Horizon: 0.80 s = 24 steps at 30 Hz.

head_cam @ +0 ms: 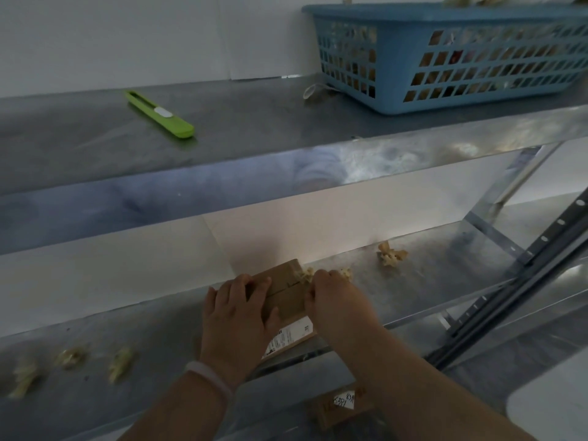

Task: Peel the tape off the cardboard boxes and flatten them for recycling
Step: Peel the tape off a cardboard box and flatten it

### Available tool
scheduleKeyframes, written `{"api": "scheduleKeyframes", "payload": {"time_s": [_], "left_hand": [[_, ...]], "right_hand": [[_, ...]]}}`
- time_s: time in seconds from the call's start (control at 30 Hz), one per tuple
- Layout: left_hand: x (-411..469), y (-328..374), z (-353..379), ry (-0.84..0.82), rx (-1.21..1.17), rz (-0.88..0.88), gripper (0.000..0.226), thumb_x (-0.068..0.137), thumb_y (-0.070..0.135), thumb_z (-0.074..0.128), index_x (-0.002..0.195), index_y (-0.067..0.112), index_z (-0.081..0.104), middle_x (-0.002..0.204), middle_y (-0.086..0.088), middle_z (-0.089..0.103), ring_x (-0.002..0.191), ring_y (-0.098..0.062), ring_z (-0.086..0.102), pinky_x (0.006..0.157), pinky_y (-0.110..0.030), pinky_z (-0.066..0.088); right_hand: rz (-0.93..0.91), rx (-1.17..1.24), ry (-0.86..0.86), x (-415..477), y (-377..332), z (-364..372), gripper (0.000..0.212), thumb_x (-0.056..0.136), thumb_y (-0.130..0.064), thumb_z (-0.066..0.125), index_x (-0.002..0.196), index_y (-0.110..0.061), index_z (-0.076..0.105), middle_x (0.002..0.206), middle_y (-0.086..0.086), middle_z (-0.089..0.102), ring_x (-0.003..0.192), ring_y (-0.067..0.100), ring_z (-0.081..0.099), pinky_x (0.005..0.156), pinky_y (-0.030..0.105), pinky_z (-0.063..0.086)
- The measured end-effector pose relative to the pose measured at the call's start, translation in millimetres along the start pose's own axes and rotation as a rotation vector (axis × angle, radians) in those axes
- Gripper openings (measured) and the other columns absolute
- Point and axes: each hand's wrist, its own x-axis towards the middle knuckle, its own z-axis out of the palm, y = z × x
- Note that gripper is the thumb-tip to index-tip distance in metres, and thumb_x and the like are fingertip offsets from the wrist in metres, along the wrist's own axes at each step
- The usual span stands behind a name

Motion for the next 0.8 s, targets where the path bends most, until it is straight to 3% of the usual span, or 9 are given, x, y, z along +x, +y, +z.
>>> {"api": "scheduleKeyframes", "payload": {"time_s": [0.17, 0.27, 0.4, 0.5, 0.63, 0.8], "left_hand": [[0, -2, 0, 0.007, 0.000, 0.009, 0.065, 0.083, 0.055, 0.027, 0.127, 0.021, 0.061, 0.125, -0.010, 0.055, 0.113, -0.031, 0.053, 0.104, -0.053, 0.036], [0, -3, 1, 0.022, -0.023, 0.009, 0.065, 0.083, 0.056, 0.027, 0.128, 0.022, 0.060, 0.126, -0.008, 0.054, 0.115, -0.029, 0.052, 0.105, -0.053, 0.034], [0, -2, 0, 0.044, -0.040, 0.005, 0.064, 0.082, 0.055, 0.029, 0.127, 0.022, 0.061, 0.123, -0.006, 0.054, 0.113, -0.029, 0.053, 0.105, -0.053, 0.034], [1, -2, 1, 0.053, -0.052, 0.008, 0.065, 0.082, 0.056, 0.029, 0.127, 0.023, 0.061, 0.124, -0.006, 0.054, 0.114, -0.029, 0.052, 0.105, -0.053, 0.033], [2, -4, 3, 0.045, -0.033, 0.021, 0.066, 0.083, 0.058, 0.026, 0.130, 0.025, 0.058, 0.127, -0.003, 0.052, 0.117, -0.026, 0.050, 0.107, -0.052, 0.031], [5, -8, 5, 0.028, -0.005, 0.043, 0.065, 0.084, 0.059, 0.026, 0.132, 0.026, 0.056, 0.127, -0.002, 0.050, 0.118, -0.025, 0.049, 0.107, -0.052, 0.031]], "right_hand": [[0.138, 0.104, -0.079, 11, 0, -3, 0.029, 0.086, -0.043, 0.063, 0.097, -0.021, 0.047, 0.083, -0.005, 0.053, 0.073, 0.013, 0.058, 0.062, 0.029, 0.052], [0.326, 0.389, -0.128, 10, 10, -4, 0.026, 0.086, -0.042, 0.066, 0.101, -0.021, 0.063, 0.077, -0.010, 0.062, 0.065, 0.005, 0.063, 0.053, 0.021, 0.053], [0.469, 0.722, -0.197, 6, 28, -4, 0.020, 0.084, -0.035, 0.071, 0.084, -0.016, 0.075, 0.072, 0.002, 0.074, 0.074, 0.018, 0.072, 0.077, 0.040, 0.061], [0.510, 0.805, -0.193, 4, 32, -2, 0.018, 0.081, -0.030, 0.077, 0.079, -0.012, 0.074, 0.070, 0.004, 0.073, 0.074, 0.020, 0.072, 0.077, 0.042, 0.060], [0.449, 0.635, -0.113, 3, 32, 5, 0.022, 0.081, -0.038, 0.074, 0.072, -0.019, 0.070, 0.072, 0.000, 0.073, 0.074, 0.017, 0.071, 0.077, 0.040, 0.060], [0.284, 0.374, -0.164, 0, 32, 2, 0.027, 0.093, -0.046, 0.057, 0.079, -0.023, 0.061, 0.075, -0.002, 0.069, 0.069, 0.011, 0.063, 0.058, 0.025, 0.048]]}}
